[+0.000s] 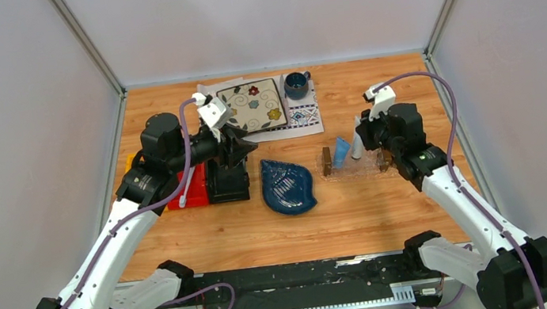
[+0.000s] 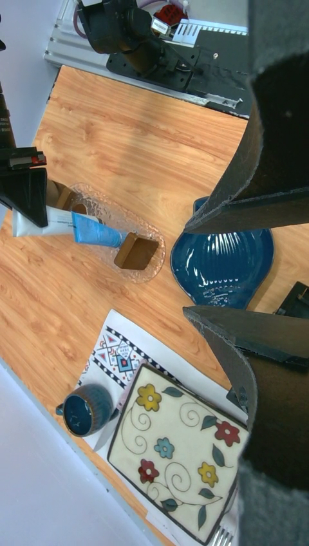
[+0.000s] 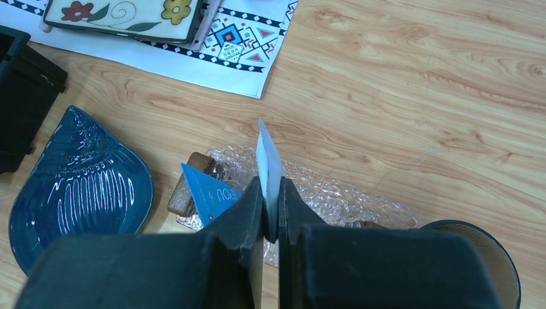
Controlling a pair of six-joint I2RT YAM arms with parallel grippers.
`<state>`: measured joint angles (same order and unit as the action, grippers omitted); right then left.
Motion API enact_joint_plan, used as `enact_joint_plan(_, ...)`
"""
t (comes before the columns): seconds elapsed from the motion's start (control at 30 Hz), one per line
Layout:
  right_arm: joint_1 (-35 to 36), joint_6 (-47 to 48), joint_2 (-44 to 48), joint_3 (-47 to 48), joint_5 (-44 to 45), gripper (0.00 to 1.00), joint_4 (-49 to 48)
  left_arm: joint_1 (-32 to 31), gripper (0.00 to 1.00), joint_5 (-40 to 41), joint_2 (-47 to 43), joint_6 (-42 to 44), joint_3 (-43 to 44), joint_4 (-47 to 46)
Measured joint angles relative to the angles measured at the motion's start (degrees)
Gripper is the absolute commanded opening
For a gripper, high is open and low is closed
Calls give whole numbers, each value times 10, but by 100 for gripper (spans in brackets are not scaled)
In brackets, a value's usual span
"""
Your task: Prepare toiletry sets of a toothbrush and toothpaste on the tray
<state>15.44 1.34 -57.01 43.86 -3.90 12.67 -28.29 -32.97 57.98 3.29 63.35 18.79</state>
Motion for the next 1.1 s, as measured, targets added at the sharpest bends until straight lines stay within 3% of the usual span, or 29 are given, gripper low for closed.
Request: enact_joint_plan(1.1, 0, 0, -18, 0, -1, 0, -2, 2, 53, -3, 0, 0, -3, -2)
